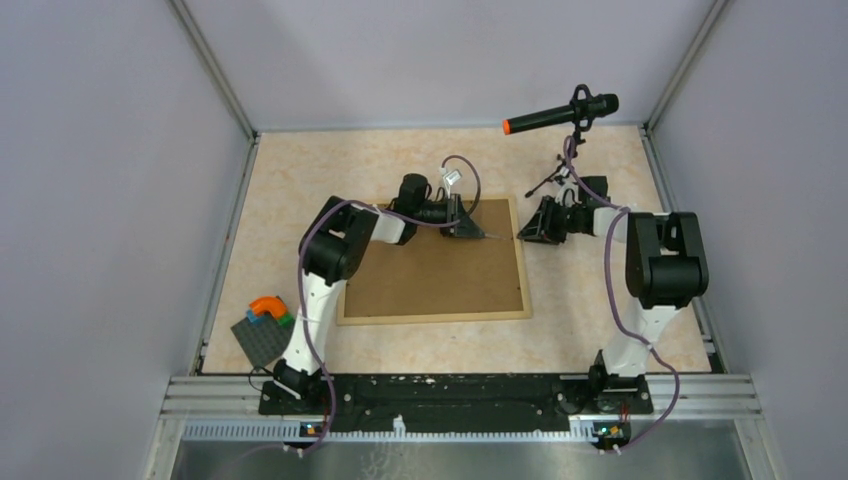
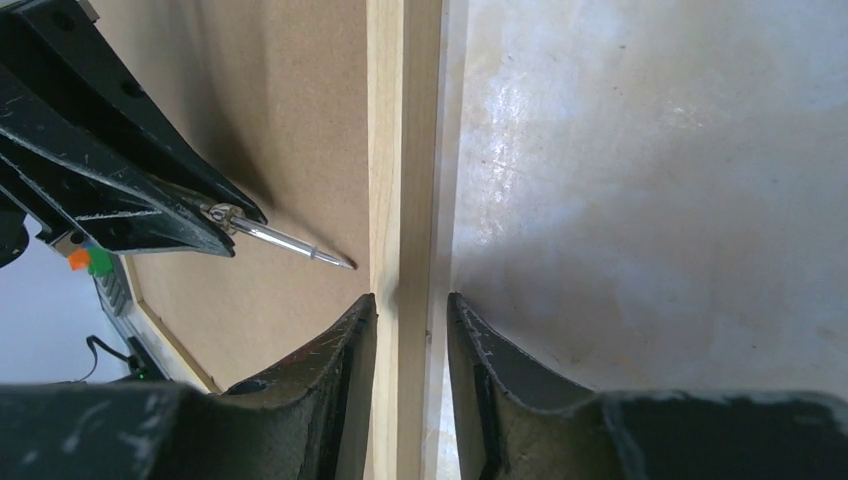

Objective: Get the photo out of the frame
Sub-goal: Release the photo frame item from the photo frame.

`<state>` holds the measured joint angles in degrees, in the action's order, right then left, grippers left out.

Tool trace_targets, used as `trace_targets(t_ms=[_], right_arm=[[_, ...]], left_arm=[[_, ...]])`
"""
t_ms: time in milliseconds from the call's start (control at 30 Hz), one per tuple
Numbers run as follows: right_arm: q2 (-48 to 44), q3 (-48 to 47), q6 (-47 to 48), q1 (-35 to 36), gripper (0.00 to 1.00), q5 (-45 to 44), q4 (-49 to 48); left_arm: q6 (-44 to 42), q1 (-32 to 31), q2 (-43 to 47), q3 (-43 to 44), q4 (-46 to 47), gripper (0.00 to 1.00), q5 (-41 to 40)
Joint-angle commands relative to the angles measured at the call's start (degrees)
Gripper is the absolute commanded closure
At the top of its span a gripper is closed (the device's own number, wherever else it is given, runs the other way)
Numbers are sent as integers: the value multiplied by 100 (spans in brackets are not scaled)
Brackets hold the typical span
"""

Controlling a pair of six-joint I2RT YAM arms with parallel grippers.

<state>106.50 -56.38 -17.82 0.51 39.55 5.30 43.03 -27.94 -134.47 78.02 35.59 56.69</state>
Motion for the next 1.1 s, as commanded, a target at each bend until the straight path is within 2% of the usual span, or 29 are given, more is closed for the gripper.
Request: trace_targets(t_ms=[0,367,633,1067], right_arm=[[183,-67,-44,128,69,-37,-176],[239,131,-224,247,78,-28,-343],[231,318,-331,291,85,0,-430],[283,429,-433,382,100,-64,-462]], left_arm=[[144,-33,-230,211,-56,100,-191],[63,-143,-344,355,-350,100,-112],[172,-221,-398,338,-491,100,-404],[26,-595,-170,392,-588,100,-208]])
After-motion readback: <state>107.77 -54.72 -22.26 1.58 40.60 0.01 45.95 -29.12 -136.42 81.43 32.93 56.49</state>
